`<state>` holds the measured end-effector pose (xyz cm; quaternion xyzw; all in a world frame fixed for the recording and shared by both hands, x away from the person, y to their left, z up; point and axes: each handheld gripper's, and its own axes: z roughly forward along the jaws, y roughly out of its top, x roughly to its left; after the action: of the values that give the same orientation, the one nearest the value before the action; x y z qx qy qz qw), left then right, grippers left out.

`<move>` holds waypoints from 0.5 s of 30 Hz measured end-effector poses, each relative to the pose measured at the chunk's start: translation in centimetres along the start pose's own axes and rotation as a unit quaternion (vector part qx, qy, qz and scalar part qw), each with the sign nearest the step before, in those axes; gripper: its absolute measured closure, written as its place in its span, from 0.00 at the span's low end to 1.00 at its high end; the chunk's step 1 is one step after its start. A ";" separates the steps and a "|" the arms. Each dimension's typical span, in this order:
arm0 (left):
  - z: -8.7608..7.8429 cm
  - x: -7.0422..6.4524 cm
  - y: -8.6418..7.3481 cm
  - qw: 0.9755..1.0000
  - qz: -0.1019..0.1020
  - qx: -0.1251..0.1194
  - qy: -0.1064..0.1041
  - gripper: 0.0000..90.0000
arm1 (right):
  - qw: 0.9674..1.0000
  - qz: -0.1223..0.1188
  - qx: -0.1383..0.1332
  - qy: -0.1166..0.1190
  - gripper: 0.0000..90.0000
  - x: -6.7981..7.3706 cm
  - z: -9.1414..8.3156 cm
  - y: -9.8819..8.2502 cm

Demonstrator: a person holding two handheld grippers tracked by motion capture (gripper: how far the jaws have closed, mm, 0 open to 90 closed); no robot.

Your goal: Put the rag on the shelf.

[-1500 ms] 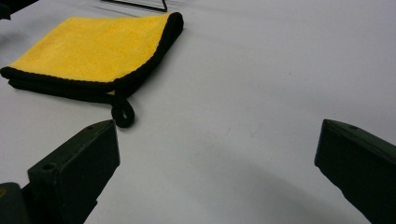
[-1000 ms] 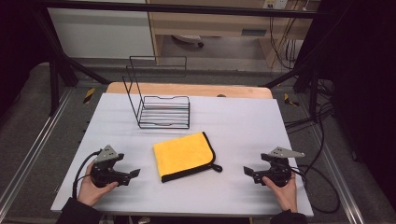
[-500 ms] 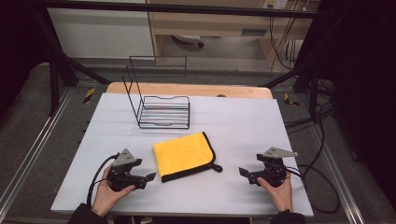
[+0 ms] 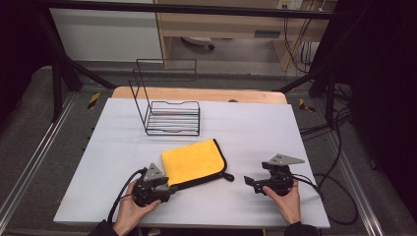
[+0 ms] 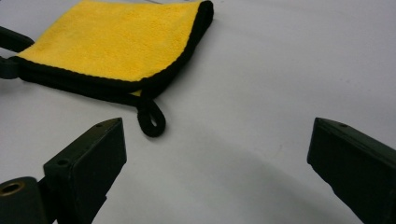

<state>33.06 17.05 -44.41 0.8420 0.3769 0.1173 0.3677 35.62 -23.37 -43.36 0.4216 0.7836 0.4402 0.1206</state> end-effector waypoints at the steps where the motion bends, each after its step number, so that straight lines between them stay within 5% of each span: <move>1: 0.1 0.0 0.0 1.000 -0.004 0.001 0.000 0.60 | 1.000 -0.005 0.005 0.001 0.08 0.4 0.4 0.3; 9: 0.4 0.1 -0.3 0.999 -0.035 0.004 -0.006 0.70 | 1.000 -0.016 0.008 0.012 0.22 2.0 2.9 1.8; 15: 0.4 -0.2 -0.4 1.000 -0.028 0.007 0.001 0.75 | 1.000 -0.014 0.022 0.015 0.31 2.9 5.2 2.9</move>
<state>32.91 16.91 -44.94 0.8332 0.4018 0.1052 0.3650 38.32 -17.40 -43.58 0.4067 0.8007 0.4270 0.1055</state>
